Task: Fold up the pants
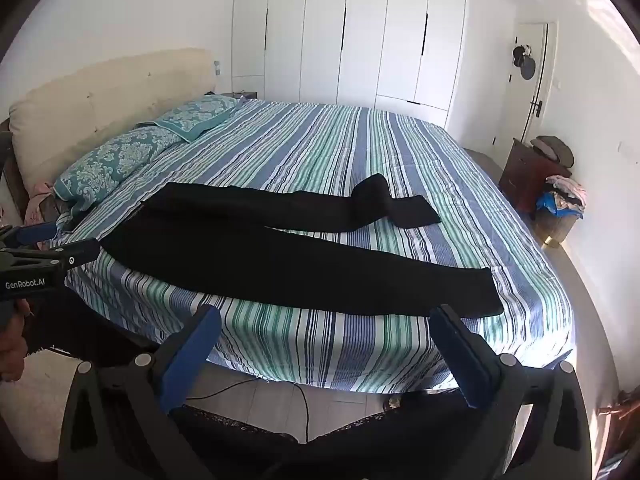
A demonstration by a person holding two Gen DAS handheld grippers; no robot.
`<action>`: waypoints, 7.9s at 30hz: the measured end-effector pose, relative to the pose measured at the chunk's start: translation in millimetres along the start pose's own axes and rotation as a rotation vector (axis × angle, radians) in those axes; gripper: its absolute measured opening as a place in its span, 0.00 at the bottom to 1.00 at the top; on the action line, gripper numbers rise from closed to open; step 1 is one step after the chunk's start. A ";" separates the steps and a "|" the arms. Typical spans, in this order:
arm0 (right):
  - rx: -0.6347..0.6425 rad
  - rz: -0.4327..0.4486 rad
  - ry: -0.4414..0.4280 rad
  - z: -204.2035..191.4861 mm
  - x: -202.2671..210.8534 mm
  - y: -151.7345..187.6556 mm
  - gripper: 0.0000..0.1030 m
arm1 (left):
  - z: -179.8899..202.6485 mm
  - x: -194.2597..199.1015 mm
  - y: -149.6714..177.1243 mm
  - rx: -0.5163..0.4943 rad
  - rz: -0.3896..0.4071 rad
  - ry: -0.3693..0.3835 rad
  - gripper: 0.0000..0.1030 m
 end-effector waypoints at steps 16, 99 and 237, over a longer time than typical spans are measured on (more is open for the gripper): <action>0.056 -0.014 0.050 -13.3 2.7 0.8 1.00 | 1.2 -8.0 7.1 -0.008 -0.050 -0.005 0.99; 0.012 0.009 -0.003 -12.0 -17.3 -9.7 1.00 | 2.6 -41.0 -19.2 -0.004 -0.087 0.011 0.99; 0.527 -0.255 -0.647 -219.6 -564.3 -230.6 0.73 | -196.3 -379.8 -61.4 0.201 -0.198 -0.368 0.99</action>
Point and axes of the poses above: each gripper's, at about its wrist camera, not at the fingertips, and x roughly against the way its jaws point, z to its right, y to its underside, the point moved 6 cm from there along -x, roughly the way its jaws point, and after that the axes turned 5 degrees about z, right-handed, at the moved point
